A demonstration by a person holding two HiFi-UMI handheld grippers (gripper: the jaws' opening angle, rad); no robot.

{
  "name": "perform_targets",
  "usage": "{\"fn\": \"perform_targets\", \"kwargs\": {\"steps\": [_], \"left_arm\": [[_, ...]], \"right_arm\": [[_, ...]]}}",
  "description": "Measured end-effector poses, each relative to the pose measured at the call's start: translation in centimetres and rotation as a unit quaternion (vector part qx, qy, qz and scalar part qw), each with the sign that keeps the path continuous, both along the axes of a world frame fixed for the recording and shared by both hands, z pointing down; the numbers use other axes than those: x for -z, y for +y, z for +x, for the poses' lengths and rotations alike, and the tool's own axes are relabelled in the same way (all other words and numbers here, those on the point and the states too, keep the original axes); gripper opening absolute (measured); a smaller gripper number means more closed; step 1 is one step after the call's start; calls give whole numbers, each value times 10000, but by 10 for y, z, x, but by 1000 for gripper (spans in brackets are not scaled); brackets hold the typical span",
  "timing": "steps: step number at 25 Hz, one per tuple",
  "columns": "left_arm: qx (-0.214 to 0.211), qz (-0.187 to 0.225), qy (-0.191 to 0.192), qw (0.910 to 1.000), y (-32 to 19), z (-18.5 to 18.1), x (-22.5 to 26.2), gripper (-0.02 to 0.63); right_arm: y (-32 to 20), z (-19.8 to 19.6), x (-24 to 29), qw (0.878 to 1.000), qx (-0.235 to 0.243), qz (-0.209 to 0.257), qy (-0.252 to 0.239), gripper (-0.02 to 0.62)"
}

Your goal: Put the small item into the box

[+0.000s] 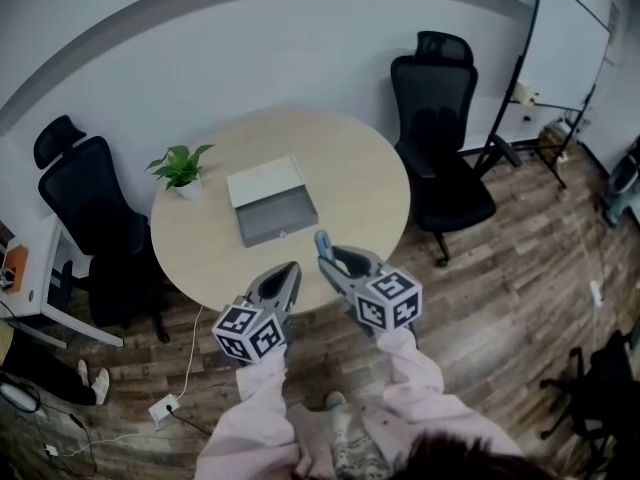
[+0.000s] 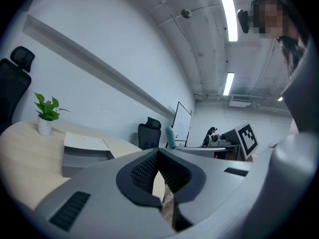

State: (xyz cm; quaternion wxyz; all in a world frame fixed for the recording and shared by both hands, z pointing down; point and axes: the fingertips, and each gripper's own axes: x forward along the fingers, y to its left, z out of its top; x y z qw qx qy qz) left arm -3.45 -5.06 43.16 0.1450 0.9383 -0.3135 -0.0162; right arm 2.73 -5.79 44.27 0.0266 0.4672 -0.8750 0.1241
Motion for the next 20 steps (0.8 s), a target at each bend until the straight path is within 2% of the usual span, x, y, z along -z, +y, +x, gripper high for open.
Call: {"fn": "perform_targets", "kwargs": {"steps": [5,20], "left_arm": [[-84,-17,-41,10000,-5,-1,-5,11],[201,-121,42,9997,-26,-30,-9,11]], "right_arm": [[-9,-3,-2,10000,-25,-36,-64,129],[-32,-26,-8,9998,128,-133,-28,129]]}}
